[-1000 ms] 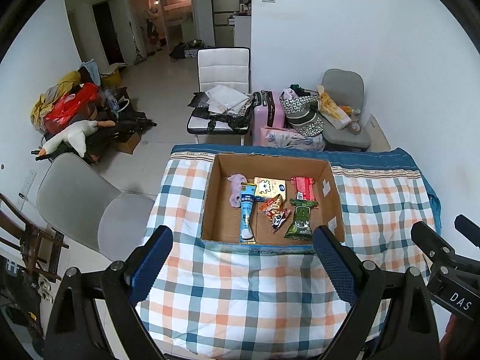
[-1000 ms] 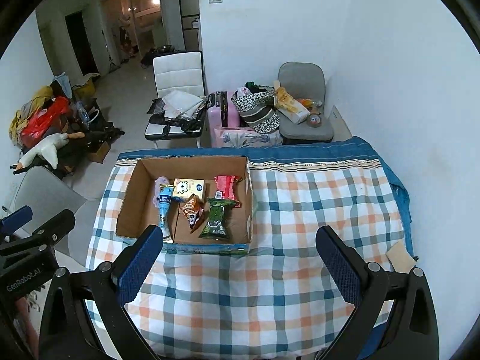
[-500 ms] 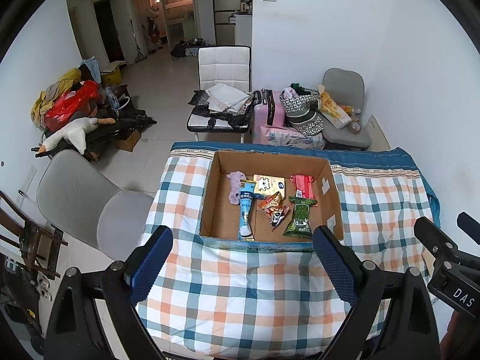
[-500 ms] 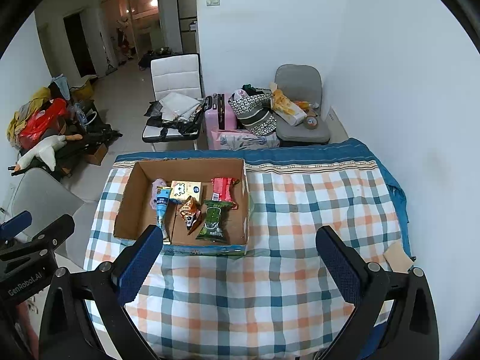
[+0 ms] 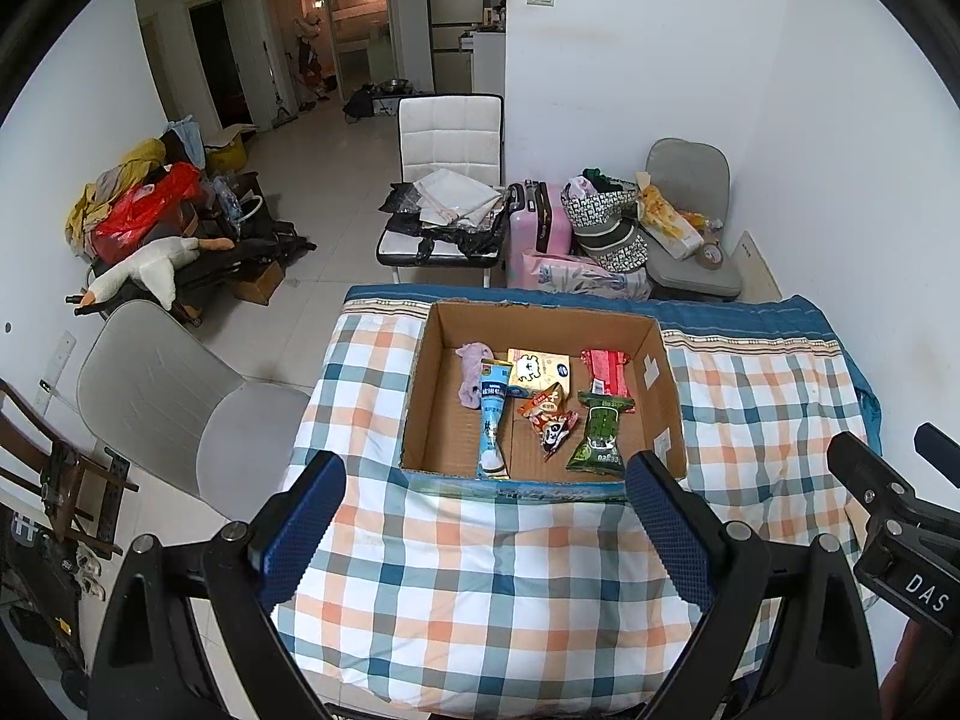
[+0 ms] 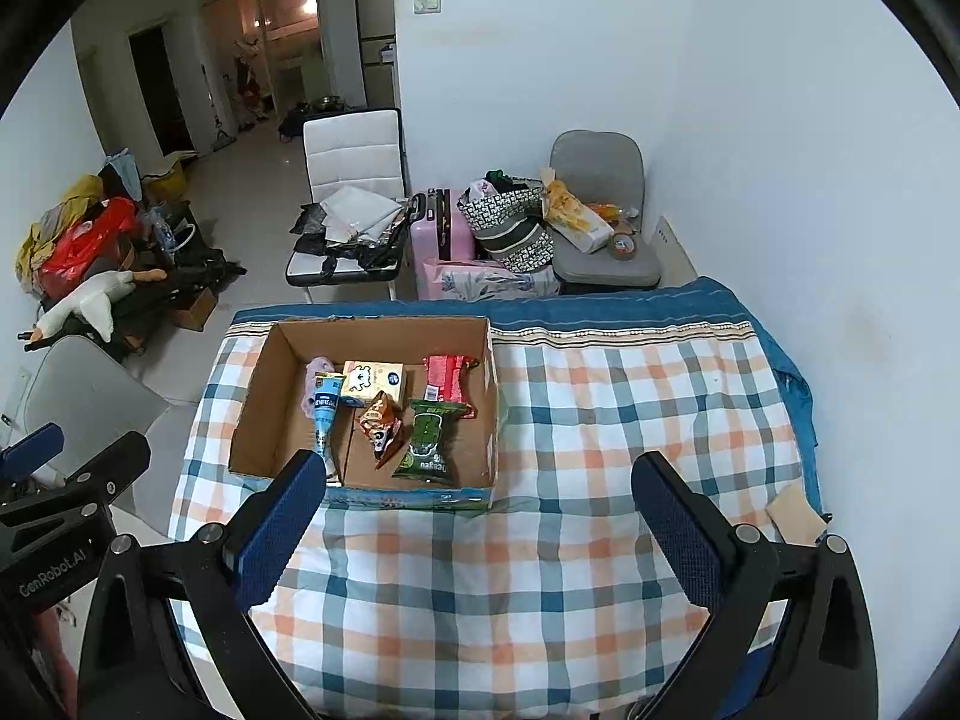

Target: Organize soft objects

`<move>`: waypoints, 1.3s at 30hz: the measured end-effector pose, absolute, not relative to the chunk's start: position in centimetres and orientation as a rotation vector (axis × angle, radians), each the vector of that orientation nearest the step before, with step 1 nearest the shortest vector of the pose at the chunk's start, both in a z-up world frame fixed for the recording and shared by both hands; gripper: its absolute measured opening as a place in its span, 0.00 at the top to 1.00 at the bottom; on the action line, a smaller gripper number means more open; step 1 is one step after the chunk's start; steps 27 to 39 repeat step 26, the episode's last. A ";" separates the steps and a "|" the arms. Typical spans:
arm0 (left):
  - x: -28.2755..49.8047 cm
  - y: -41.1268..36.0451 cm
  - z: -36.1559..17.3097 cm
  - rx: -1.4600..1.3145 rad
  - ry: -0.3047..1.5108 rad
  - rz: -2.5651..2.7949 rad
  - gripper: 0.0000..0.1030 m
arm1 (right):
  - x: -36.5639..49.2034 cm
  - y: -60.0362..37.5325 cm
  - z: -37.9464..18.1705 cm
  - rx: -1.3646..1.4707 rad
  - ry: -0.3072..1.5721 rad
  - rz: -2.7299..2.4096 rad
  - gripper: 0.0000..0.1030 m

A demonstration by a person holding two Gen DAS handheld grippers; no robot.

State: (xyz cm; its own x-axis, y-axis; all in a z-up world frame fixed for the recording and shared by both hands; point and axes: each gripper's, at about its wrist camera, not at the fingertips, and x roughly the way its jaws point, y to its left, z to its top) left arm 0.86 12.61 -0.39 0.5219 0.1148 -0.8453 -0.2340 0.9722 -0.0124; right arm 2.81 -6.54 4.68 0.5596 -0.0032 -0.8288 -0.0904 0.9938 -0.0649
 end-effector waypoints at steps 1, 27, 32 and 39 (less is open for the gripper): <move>0.7 12.5 -0.4 -0.131 1.002 0.211 0.07 | 2.8 -6.6 4.7 -0.104 0.977 0.051 0.00; -0.5 12.4 -0.6 -0.138 1.002 0.223 0.07 | 2.3 -7.3 5.0 -0.099 0.978 0.051 0.00; -0.5 12.4 -0.6 -0.138 1.002 0.223 0.07 | 2.3 -7.3 5.0 -0.099 0.978 0.051 0.00; -0.5 12.4 -0.6 -0.138 1.002 0.223 0.07 | 2.3 -7.3 5.0 -0.099 0.978 0.051 0.00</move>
